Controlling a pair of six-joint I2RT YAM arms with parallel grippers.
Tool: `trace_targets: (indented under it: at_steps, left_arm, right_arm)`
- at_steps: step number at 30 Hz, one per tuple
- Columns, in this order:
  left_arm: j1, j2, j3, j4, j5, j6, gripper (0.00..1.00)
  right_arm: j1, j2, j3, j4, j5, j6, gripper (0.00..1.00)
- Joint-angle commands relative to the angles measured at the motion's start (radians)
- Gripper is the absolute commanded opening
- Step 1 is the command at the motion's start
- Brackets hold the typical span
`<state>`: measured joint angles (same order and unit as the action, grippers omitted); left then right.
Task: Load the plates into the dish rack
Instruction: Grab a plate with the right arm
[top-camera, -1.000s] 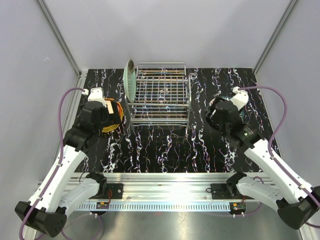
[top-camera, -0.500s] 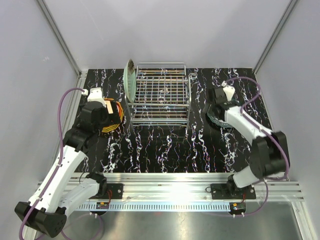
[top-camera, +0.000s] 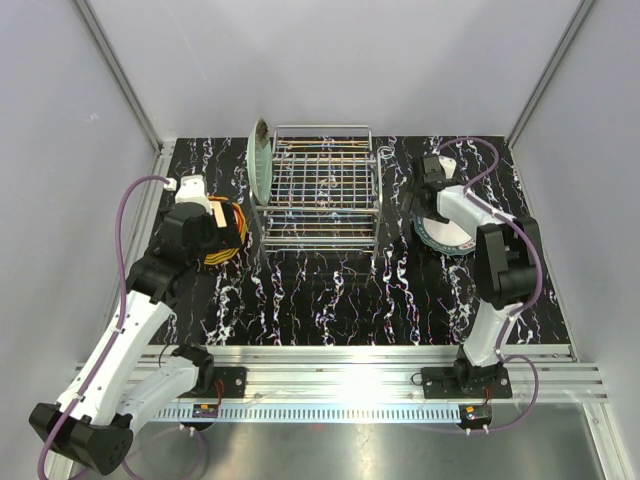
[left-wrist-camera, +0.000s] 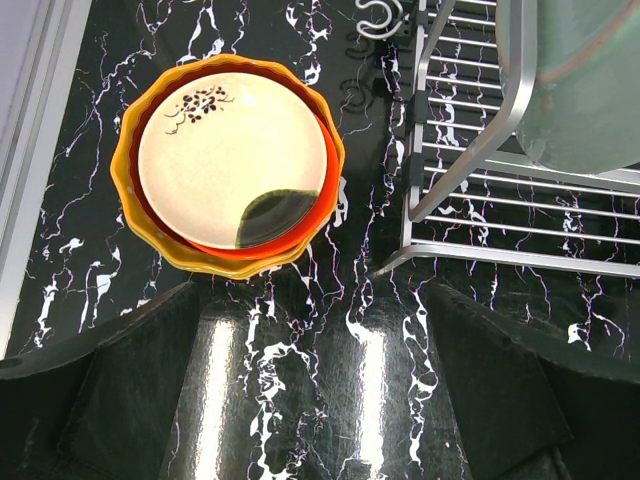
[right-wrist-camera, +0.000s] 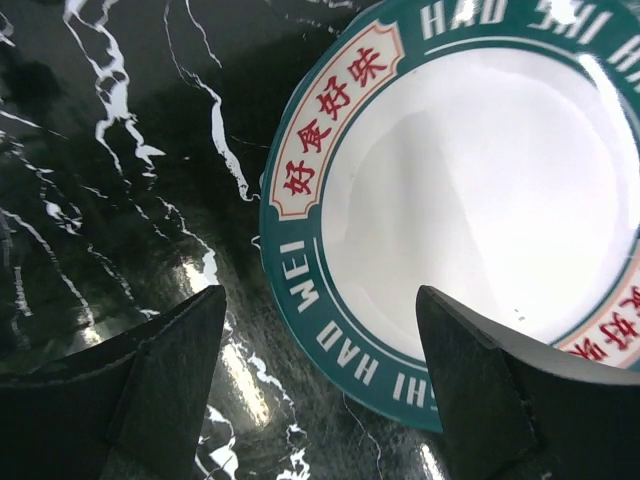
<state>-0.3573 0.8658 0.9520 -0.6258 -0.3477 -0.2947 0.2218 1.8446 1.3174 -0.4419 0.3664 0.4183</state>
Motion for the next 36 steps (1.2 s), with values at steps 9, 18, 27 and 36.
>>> trace_targets:
  at_steps: [9,18,27,36]
  left_arm:
    - [-0.005,-0.014,0.011,0.054,-0.001,0.011,0.99]
    - [-0.005,-0.016,0.01,0.054,0.0,0.009,0.99]
    - [-0.006,-0.014,0.01,0.054,0.003,0.009,0.99]
    - [-0.008,-0.011,0.01,0.054,0.004,0.009,0.99]
  right_arm:
    - [-0.006,0.125,0.105,-0.007,-0.026,-0.072,0.81]
    - [-0.006,0.151,0.109,-0.004,-0.032,-0.073,0.7]
    - [-0.006,0.153,0.109,-0.012,-0.04,-0.082,0.56]
    - [-0.004,0.113,0.088,-0.024,-0.073,-0.062,0.29]
